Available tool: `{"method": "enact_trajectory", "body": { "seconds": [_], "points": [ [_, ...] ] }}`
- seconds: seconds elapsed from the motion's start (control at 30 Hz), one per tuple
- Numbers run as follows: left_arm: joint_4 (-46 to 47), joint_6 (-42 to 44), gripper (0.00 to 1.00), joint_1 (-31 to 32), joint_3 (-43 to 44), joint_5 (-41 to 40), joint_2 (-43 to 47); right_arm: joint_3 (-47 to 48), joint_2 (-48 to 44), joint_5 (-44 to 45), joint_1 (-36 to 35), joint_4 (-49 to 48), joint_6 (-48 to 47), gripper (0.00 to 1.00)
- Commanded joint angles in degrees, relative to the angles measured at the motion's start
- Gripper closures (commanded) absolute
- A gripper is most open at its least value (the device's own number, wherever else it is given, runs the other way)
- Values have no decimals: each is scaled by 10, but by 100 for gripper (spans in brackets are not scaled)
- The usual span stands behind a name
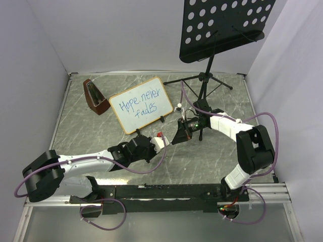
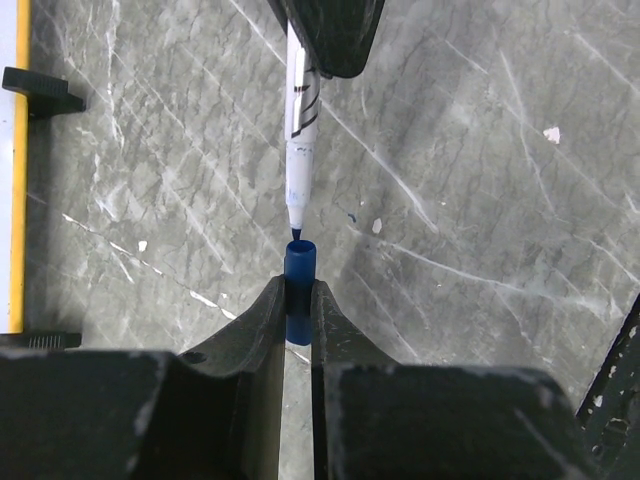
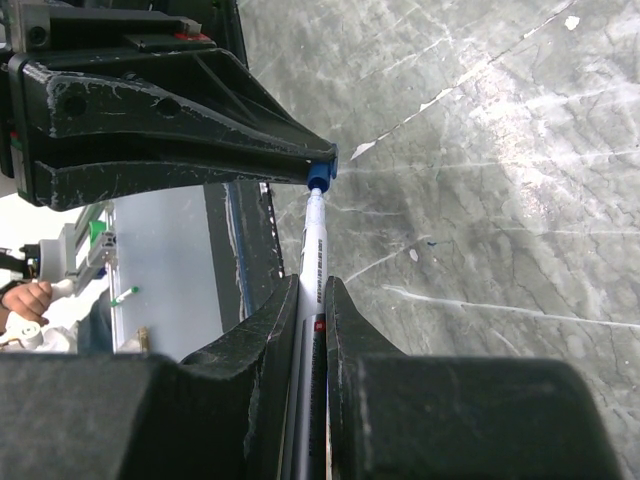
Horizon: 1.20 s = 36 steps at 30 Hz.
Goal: Write a sentence on the whiteboard
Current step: Close the whiteboard marker at the center of the board.
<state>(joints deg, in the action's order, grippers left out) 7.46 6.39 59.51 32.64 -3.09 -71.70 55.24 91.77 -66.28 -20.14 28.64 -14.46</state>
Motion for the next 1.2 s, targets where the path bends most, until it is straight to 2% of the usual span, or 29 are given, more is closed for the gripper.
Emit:
{"method": "enact_trajectory", "body": {
  "seconds": [0.0,0.5,0.67,0.8,0.93,1.17],
  "points": [
    [32,-3,92,2,15,14,12,24,3,-17,-8,0,-13,100],
    [37,-12,92,2,30,26,10,26,15,-17,-23,-1,-9,100],
    [40,-13,93,2,65,49,-16,29,24,-10,-44,-1,-10,100],
    [33,0,99,2,101,54,-42,34,33,-6,-58,4,-13,100],
    [26,3,99,2,139,64,-70,39,38,-11,-66,4,-8,100],
    [101,-12,99,2,139,55,-72,39,46,-15,-81,-8,8,100]
  ]
}}
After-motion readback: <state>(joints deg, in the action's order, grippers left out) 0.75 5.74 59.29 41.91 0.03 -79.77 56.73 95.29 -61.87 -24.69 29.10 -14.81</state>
